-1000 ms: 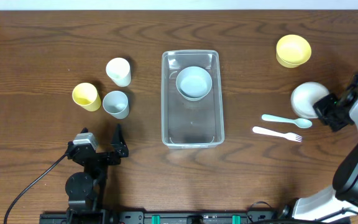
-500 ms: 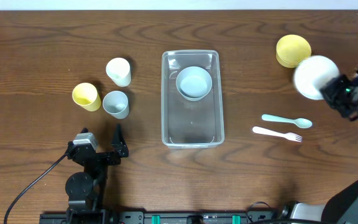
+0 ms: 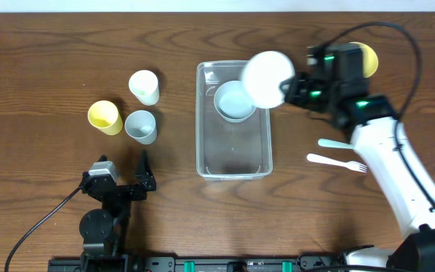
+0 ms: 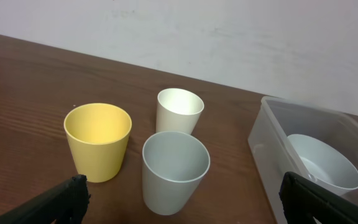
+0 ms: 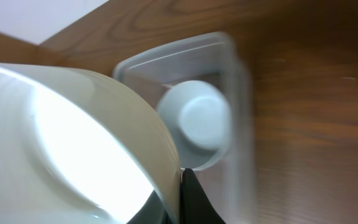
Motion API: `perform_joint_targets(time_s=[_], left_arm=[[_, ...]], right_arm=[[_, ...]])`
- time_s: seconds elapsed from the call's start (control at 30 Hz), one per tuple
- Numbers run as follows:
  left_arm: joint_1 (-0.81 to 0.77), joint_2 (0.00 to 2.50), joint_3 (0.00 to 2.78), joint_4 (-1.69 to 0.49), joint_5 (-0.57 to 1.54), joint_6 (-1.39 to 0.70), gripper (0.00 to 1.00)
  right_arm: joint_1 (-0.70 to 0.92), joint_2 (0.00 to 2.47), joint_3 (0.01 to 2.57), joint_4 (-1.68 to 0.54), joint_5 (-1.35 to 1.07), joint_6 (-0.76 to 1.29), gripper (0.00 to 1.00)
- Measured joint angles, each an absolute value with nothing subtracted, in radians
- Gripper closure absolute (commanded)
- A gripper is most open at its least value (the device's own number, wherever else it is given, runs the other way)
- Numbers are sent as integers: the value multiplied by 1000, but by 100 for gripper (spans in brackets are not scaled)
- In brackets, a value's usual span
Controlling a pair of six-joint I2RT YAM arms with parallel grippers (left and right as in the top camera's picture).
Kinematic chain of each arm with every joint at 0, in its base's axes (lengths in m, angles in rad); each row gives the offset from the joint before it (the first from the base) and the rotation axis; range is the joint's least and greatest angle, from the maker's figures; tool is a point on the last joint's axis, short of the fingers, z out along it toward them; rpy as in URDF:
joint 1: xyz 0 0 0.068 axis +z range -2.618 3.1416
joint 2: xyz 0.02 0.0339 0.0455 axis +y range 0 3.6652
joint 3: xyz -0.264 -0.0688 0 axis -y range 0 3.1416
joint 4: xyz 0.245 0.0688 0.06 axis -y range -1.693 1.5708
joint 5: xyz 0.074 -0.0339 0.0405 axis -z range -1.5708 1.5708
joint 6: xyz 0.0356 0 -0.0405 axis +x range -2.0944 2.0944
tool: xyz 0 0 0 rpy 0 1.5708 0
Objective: Pack container
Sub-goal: 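Carry the white bowl left and stack it onto the grey bowl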
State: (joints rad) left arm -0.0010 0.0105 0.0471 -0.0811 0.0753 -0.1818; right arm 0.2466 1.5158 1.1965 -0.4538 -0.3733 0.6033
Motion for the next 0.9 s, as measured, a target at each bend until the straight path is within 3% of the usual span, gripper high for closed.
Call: perform_joint_targets(time_s=[0.2, 0.67, 0.77, 0.9], left_arm=[[-1, 10, 47, -81, 75, -182, 2], [-1, 10, 47, -81, 75, -182, 2], [-1, 10, 47, -81, 76, -182, 2], [-1, 10, 47, -81, 76, -182, 2]], right_arm=[[392, 1567, 1198, -348, -227, 667, 95], [406, 1837, 1198, -234, -162, 714, 99], [406, 1853, 1198, -230, -163, 716, 94], [406, 1853, 1198, -221, -163, 721, 68]])
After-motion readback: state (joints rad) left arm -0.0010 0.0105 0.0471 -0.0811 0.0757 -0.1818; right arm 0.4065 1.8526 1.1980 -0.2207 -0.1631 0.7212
